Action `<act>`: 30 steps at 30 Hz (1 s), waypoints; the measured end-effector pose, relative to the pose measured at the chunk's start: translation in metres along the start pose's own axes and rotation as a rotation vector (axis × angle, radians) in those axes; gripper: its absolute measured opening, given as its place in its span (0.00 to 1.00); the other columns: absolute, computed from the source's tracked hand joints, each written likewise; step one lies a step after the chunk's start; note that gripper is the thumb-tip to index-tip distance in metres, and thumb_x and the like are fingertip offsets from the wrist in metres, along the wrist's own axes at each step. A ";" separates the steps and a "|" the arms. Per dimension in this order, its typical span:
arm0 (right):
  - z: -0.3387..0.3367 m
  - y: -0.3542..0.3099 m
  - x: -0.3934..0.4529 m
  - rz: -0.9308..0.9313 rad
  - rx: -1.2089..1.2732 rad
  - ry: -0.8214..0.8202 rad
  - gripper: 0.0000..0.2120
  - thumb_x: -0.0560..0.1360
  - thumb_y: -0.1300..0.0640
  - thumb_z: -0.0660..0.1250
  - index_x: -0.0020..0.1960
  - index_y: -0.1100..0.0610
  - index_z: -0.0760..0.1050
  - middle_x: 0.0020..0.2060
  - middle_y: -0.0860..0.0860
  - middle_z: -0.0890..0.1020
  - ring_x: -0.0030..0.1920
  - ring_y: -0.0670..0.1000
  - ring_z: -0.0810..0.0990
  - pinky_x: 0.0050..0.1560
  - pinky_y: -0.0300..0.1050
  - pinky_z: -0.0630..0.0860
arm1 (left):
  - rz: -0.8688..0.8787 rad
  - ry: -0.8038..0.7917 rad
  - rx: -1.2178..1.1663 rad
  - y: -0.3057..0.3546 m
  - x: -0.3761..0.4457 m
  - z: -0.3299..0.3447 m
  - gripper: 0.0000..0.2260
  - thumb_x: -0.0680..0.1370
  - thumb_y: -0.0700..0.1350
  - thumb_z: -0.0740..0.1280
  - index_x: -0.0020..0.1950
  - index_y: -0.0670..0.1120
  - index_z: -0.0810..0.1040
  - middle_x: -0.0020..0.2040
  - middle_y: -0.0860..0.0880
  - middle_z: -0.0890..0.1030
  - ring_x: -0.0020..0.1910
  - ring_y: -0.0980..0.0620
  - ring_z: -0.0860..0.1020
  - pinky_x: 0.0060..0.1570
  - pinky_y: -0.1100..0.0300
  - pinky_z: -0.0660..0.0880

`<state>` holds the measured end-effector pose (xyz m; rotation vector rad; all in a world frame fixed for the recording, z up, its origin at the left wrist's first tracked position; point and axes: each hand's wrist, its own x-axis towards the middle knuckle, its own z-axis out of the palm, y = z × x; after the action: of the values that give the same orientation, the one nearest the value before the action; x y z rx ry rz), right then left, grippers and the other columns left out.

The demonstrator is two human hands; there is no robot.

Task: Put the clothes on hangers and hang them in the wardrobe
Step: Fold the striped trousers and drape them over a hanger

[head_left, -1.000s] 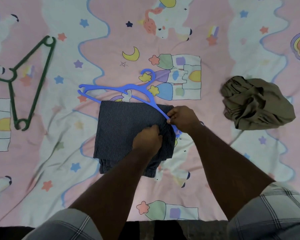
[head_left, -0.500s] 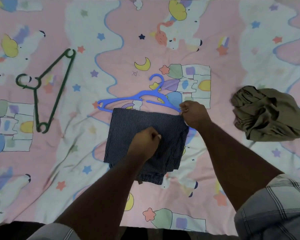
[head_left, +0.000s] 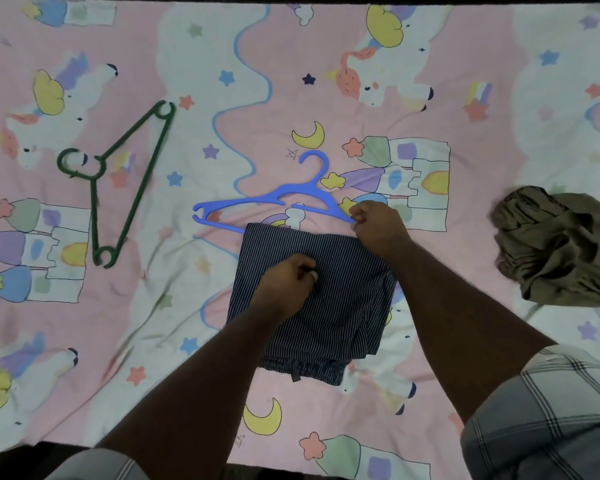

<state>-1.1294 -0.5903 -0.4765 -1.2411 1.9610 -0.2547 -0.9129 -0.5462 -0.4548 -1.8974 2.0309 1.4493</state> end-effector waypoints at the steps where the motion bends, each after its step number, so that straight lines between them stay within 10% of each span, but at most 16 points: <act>1: 0.000 -0.003 0.001 0.010 0.000 -0.002 0.17 0.76 0.61 0.69 0.65 0.60 0.78 0.57 0.56 0.83 0.59 0.57 0.80 0.62 0.46 0.73 | -0.026 0.067 -0.037 0.000 0.004 -0.005 0.09 0.81 0.48 0.67 0.60 0.51 0.80 0.44 0.57 0.79 0.44 0.54 0.78 0.44 0.63 0.70; 13: -0.041 -0.040 -0.039 -0.127 0.076 0.010 0.10 0.75 0.61 0.73 0.56 0.58 0.82 0.47 0.52 0.82 0.47 0.53 0.78 0.48 0.42 0.69 | 0.010 0.608 0.066 0.012 0.011 -0.081 0.20 0.74 0.41 0.67 0.66 0.48 0.76 0.63 0.45 0.76 0.62 0.41 0.73 0.61 0.44 0.72; 24: -0.026 -0.037 -0.055 -0.076 -0.027 0.194 0.16 0.73 0.57 0.73 0.61 0.52 0.82 0.58 0.52 0.84 0.60 0.57 0.79 0.63 0.54 0.75 | -0.003 0.246 0.193 0.015 0.027 -0.071 0.28 0.76 0.41 0.64 0.77 0.48 0.66 0.73 0.46 0.71 0.73 0.43 0.66 0.69 0.39 0.65; 30: 0.067 -0.049 -0.117 -0.225 -0.073 -0.369 0.26 0.71 0.46 0.76 0.67 0.51 0.78 0.61 0.53 0.79 0.63 0.55 0.76 0.64 0.48 0.72 | 0.054 0.396 0.352 -0.010 0.022 -0.054 0.28 0.73 0.35 0.64 0.74 0.46 0.72 0.73 0.42 0.70 0.72 0.37 0.66 0.65 0.40 0.68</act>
<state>-1.0235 -0.5017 -0.4355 -1.4442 1.5287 -0.0592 -0.8812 -0.5942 -0.4419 -2.1035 2.3142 0.6894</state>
